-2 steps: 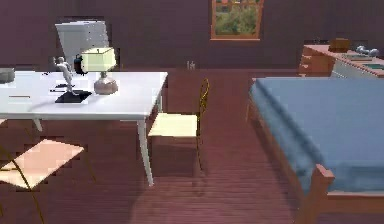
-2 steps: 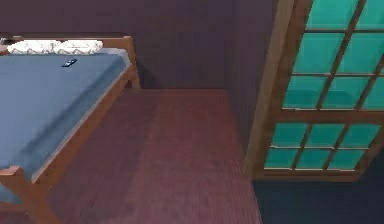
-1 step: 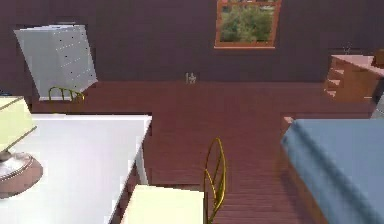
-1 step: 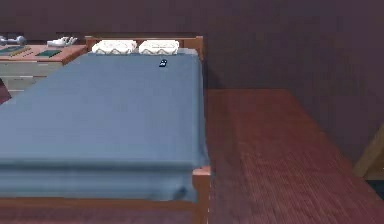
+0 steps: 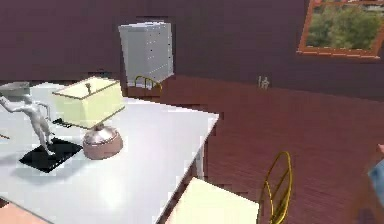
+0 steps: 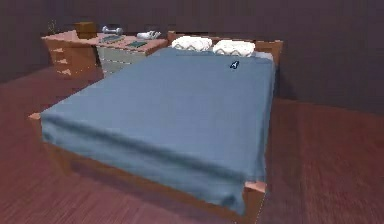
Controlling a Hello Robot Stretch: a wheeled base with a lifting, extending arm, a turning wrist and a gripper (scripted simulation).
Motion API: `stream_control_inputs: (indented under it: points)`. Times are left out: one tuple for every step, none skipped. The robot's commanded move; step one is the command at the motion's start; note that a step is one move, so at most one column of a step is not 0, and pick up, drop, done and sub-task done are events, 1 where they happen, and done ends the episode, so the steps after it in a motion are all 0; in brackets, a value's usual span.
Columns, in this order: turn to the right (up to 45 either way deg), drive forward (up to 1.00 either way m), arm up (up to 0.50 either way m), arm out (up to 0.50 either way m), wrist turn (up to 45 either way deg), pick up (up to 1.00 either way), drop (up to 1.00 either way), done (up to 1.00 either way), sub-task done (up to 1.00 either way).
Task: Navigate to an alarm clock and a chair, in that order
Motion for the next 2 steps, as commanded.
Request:
stream_control_inputs:
  points:
    - [0.0, 0.10, 0.00, 0.00, 0.0, 0.00, 0.00, 0.00, 0.00]
    - [45.0, 0.00, 0.00, 0.00, 0.0, 0.00, 0.00, 0.00, 0.00]
